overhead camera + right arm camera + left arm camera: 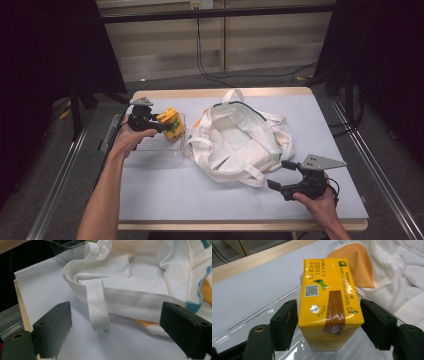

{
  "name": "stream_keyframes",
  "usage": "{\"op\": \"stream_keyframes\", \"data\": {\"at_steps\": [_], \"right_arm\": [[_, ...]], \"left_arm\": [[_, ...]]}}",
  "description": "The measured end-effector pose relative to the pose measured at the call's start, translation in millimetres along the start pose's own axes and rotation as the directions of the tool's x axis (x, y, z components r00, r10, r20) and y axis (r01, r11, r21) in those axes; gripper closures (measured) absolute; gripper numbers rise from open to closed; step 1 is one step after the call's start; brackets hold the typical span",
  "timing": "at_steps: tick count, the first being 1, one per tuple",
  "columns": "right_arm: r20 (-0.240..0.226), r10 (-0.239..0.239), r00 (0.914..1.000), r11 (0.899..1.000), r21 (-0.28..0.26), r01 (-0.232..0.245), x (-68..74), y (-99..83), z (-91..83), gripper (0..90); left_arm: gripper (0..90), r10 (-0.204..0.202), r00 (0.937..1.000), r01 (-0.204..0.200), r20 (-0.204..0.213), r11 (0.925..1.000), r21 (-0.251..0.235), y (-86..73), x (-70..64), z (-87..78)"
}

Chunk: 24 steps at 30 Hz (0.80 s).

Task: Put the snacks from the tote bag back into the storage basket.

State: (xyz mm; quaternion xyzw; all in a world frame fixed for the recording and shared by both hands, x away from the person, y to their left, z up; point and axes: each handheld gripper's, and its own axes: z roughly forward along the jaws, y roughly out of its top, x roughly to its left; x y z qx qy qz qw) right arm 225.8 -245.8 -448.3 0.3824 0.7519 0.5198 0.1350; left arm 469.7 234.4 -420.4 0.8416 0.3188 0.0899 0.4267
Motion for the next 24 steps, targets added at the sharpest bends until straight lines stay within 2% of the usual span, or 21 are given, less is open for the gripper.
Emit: {"op": "stream_keyframes", "data": {"at_steps": [5,7,13,18,21,23,24], "right_arm": [[0.001,-0.002,1.0000,1.000,-0.002,0.002,0.2,0.0,-0.6,10.3],[0.000,0.001,1.0000,1.000,-0.001,-0.001,0.2,0.0,-0.8,10.3],[-0.001,0.008,1.0000,1.000,-0.001,-0.008,-0.6,0.7,-0.5,10.3],[-0.001,0.001,1.0000,1.000,-0.001,-0.001,-0.1,0.4,-0.4,10.3],[-0.003,0.002,1.0000,1.000,0.000,-0.002,0.0,0.6,-0.1,10.3],[0.000,0.003,1.0000,1.000,0.002,-0.003,0.5,0.7,0.1,10.5],[0.004,0.001,1.0000,1.000,0.004,-0.001,0.8,0.6,0.4,11.1]], "left_arm": [[19.6,-0.040,0.9989,0.040,-0.024,0.9992,0.002,0.1,1.3,-2.8],[18.3,-0.068,0.9972,0.068,-0.031,0.9977,-0.004,0.8,0.6,-7.3],[13.0,-0.084,0.9951,0.083,-0.052,0.9961,-0.031,2.7,-3.1,-21.0],[12.9,-0.108,0.9910,0.104,-0.079,0.9930,-0.056,1.6,-7.3,-35.4],[19.0,-0.085,0.9936,0.080,-0.074,0.9941,-0.073,-1.2,-12.7,-43.5],[16.5,-0.092,0.9930,0.087,-0.075,0.9940,-0.067,-4.6,-14.3,-46.7],[18.5,-0.095,0.9925,0.090,-0.077,0.9937,-0.067,-6.3,-14.4,-49.0]]}}
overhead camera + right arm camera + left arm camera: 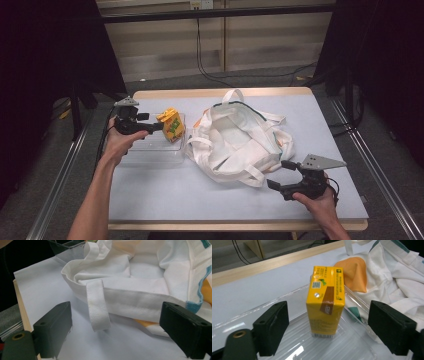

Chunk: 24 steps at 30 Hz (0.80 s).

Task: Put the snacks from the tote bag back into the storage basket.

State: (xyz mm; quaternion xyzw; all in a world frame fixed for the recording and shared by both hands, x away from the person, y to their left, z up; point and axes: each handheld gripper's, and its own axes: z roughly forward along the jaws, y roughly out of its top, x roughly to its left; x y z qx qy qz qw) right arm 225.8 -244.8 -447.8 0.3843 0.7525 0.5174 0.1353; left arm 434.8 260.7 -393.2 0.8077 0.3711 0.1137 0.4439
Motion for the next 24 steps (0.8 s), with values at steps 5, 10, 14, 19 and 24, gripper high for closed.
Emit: {"op": "stream_keyframes", "data": {"at_steps": [5,10,14,19,24], "right_arm": [[0.000,-0.002,1.0000,1.000,0.000,0.002,0.6,0.1,0.5,11.3],[-0.003,0.001,1.0000,1.000,-0.002,-0.001,-0.3,-0.1,1.6,11.3],[-0.006,0.006,1.0000,1.000,0.000,-0.006,-2.7,-0.5,2.9,11.2],[-0.018,0.016,0.9997,1.000,0.000,-0.016,-8.0,-1.9,3.8,11.1],[-0.010,0.010,0.9999,1.000,0.000,-0.010,-7.9,-2.2,1.1,10.9]], "left_arm": [[43.8,-0.010,0.9999,0.010,-0.003,0.9998,-0.018,-6.6,-0.7,-9.4],[77.1,-0.027,0.9993,0.026,0.026,0.9991,0.034,-11.9,1.9,-4.0],[90.0,-0.051,0.9987,0.050,0.008,0.9964,0.068,-11.4,4.7,2.5],[90.0,-0.067,0.9976,0.069,-0.019,0.9915,0.111,-10.9,10.7,11.6],[90.0,-0.064,0.9978,0.066,-0.018,0.9873,0.145,-8.8,12.6,16.8]]}}
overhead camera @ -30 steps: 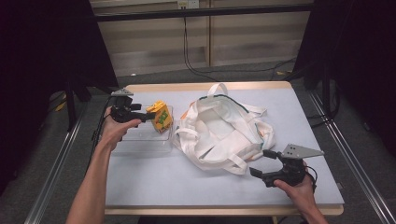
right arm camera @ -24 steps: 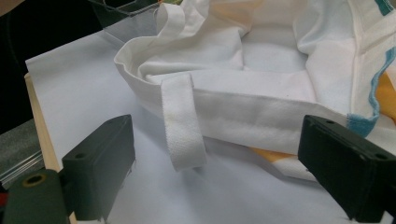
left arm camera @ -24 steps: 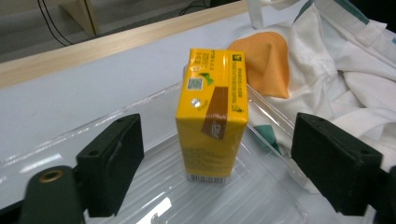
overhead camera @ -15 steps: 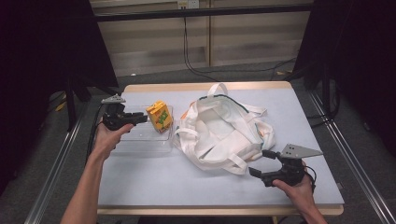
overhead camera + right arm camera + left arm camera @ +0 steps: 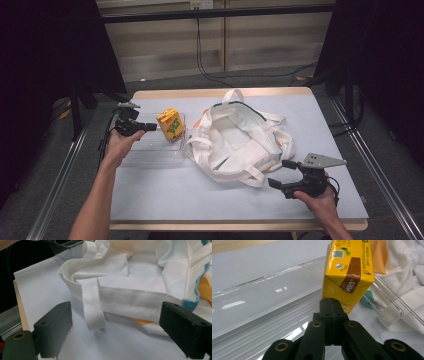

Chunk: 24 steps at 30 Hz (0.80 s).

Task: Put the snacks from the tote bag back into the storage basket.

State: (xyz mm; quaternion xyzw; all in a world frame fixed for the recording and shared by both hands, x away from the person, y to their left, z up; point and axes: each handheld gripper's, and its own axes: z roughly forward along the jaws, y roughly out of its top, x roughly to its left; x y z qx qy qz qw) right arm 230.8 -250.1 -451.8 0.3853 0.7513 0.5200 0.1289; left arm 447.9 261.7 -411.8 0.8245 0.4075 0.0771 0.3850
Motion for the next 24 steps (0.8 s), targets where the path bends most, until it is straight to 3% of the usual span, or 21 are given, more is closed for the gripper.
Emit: {"op": "stream_keyframes", "data": {"at_steps": [2,7,11,12,15,16,18,20,24], "right_arm": [[0.002,-0.001,1.0000,1.000,-0.001,0.001,0.8,0.0,-0.2,10.9],[0.001,-0.003,1.0000,1.000,0.006,0.003,2.3,0.9,1.7,10.9],[0.004,-0.008,1.0000,1.000,0.005,0.008,4.5,1.7,1.3,11.0],[0.004,-0.012,0.9999,1.000,0.005,0.012,4.9,1.9,1.1,11.0],[0.010,-0.014,0.9999,1.000,0.005,0.014,5.9,2.2,1.4,11.0],[0.008,-0.016,0.9998,1.000,0.008,0.016,5.8,2.3,1.7,11.0],[0.007,-0.016,0.9998,1.000,0.009,0.016,6.0,2.5,2.5,11.0],[0.006,-0.019,0.9998,1.000,0.007,0.019,6.7,2.9,2.5,11.0],[0.008,-0.015,0.9999,1.000,0.005,0.015,5.8,3.1,2.3,11.0]], "left_arm": [[90.0,0.001,1.0000,-0.001,0.005,1.0000,-0.001,1.1,-3.4,2.0],[90.0,0.027,0.9995,-0.026,-0.013,0.9979,0.059,8.8,-5.5,6.7],[90.0,-0.001,0.9987,0.005,-0.050,0.9976,0.069,11.0,-5.2,12.7],[90.0,0.012,0.9983,-0.006,-0.058,0.9957,0.092,11.3,-4.5,13.7],[90.0,-0.015,0.9979,0.021,-0.062,0.9956,0.092,12.4,-3.1,17.8],[90.0,-0.009,0.9971,0.017,-0.076,0.9945,0.103,13.6,-2.1,19.4],[90.0,0.036,0.9975,-0.027,-0.061,0.9896,0.141,17.7,-1.7,20.9],[90.0,0.042,0.9960,-0.028,-0.079,0.9845,0.173,20.7,-2.6,25.5],[90.0,0.011,0.9959,0.005,-0.090,0.9850,0.173,25.9,-0.1,31.2]]}}
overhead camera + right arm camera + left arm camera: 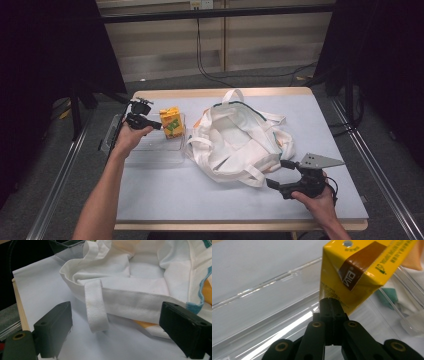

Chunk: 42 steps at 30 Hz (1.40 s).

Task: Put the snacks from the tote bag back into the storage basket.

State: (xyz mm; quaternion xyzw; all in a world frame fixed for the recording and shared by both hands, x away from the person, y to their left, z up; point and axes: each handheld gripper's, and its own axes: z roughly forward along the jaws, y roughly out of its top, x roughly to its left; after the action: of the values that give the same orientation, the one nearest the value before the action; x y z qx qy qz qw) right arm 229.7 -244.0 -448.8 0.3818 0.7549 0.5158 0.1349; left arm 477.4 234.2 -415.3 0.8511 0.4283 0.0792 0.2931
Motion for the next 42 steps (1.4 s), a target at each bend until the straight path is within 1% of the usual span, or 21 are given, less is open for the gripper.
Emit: {"op": "stream_keyframes", "data": {"at_steps": [1,2,3,4,5,7,8,11,14,16,19,21,22,25,30,35,36,38,39,41,42], "right_arm": [[0.003,0.000,1.0000,1.000,0.000,0.000,0.3,-0.1,-0.6,11.0],[0.004,0.002,1.0000,1.000,-0.001,-0.002,0.5,-0.2,-1.0,11.0],[0.001,0.002,1.0000,1.000,-0.002,-0.002,0.4,-0.4,-1.1,11.0],[0.001,0.004,1.0000,1.000,-0.002,-0.004,0.4,-0.5,-1.3,11.0],[0.000,0.002,1.0000,1.000,-0.003,-0.002,0.3,-0.6,-1.4,11.0],[0.000,0.001,1.0000,1.000,-0.004,-0.001,0.2,-0.6,-1.8,11.0],[0.001,0.000,1.0000,1.000,-0.003,0.000,0.4,-0.5,-2.3,11.0],[0.002,0.005,1.0000,1.000,-0.005,-0.005,0.8,-0.4,-2.9,11.0],[-0.001,0.002,1.0000,1.000,-0.006,-0.002,0.2,-0.6,-1.8,11.0],[-0.003,0.001,1.0000,1.000,-0.007,-0.001,0.7,-0.5,-1.5,10.9],[-0.003,0.001,1.0000,1.000,-0.003,-0.001,1.2,-0.4,-0.8,11.0],[0.000,0.004,1.0000,1.000,-0.002,-0.004,0.9,-0.5,-0.5,11.0],[0.001,0.003,1.0000,1.000,-0.002,-0.003,0.9,-0.5,-0.6,10.9],[0.000,-0.001,1.0000,1.000,-0.007,0.001,1.0,-0.4,-1.2,11.0],[0.001,0.001,1.0000,1.000,-0.008,-0.001,1.0,-0.2,-1.3,11.0],[0.007,0.001,1.0000,1.000,-0.011,-0.001,0.4,0.0,-1.6,11.0],[0.010,0.004,0.9999,1.000,-0.011,-0.004,0.4,0.1,-2.2,10.9],[0.011,0.005,0.9999,1.000,-0.012,-0.005,-0.1,0.1,-2.5,10.9],[0.012,0.007,0.9999,1.000,-0.012,-0.006,-0.2,0.1,-2.6,11.0],[0.015,0.009,0.9998,1.000,-0.014,-0.009,0.3,0.3,-3.0,11.0],[0.014,0.008,0.9999,1.000,-0.016,-0.007,0.2,0.3,-3.0,11.0]], "left_arm": [[90.0,0.001,1.0000,-0.001,0.003,1.0000,-0.003,2.0,-1.9,1.2],[90.0,0.009,0.9998,-0.009,-0.017,1.0000,-0.003,4.4,-5.4,2.4],[90.0,0.022,0.9997,-0.022,-0.010,0.9997,0.008,6.8,-7.5,3.6],[90.0,0.021,0.9995,-0.021,-0.025,0.9997,0.015,9.0,-8.9,4.6],[90.0,0.004,0.9996,-0.004,-0.030,0.9999,0.010,9.7,-8.2,5.7],[90.0,-0.023,0.9996,0.023,-0.015,0.9996,0.014,10.1,-4.9,8.3],[90.0,-0.008,0.9997,0.009,-0.025,0.9997,0.024,10.0,-4.5,9.6],[90.0,-0.026,0.9995,0.026,-0.016,0.9997,0.000,9.5,-3.3,14.1],[90.0,-0.034,0.9994,0.034,-0.004,0.9994,0.007,9.6,-0.2,17.0],[90.0,-0.053,0.9985,0.053,0.013,0.9986,-0.009,9.3,2.3,17.2],[90.0,-0.049,0.9986,0.049,0.018,0.9988,-0.004,7.7,4.8,16.8],[90.0,-0.065,0.9979,0.065,0.003,0.9979,-0.007,6.8,5.9,15.9],[90.0,-0.066,0.9977,0.067,0.012,0.9977,-0.011,6.4,7.0,14.5],[90.0,-0.078,0.9969,0.078,-0.001,0.9968,-0.016,4.4,8.5,9.5],[90.0,-0.105,0.9944,0.106,0.014,0.9917,-0.073,0.0,9.1,-1.9],[90.0,-0.111,0.9936,0.113,0.022,0.9866,-0.118,-11.9,11.2,-11.8],[90.0,-0.103,0.9946,0.104,0.012,0.9872,-0.121,-13.7,11.3,-14.2],[90.0,-0.124,0.9919,0.127,0.028,0.9797,-0.155,-18.7,11.4,-19.0],[90.0,-0.112,0.9933,0.115,0.028,0.9812,-0.155,-21.5,12.1,-22.1],[90.0,-0.107,0.9940,0.109,0.023,0.9784,-0.175,-26.0,10.6,-26.0],[90.0,-0.107,0.9939,0.110,0.026,0.9743,-0.196,-27.6,9.3,-28.5]]}}
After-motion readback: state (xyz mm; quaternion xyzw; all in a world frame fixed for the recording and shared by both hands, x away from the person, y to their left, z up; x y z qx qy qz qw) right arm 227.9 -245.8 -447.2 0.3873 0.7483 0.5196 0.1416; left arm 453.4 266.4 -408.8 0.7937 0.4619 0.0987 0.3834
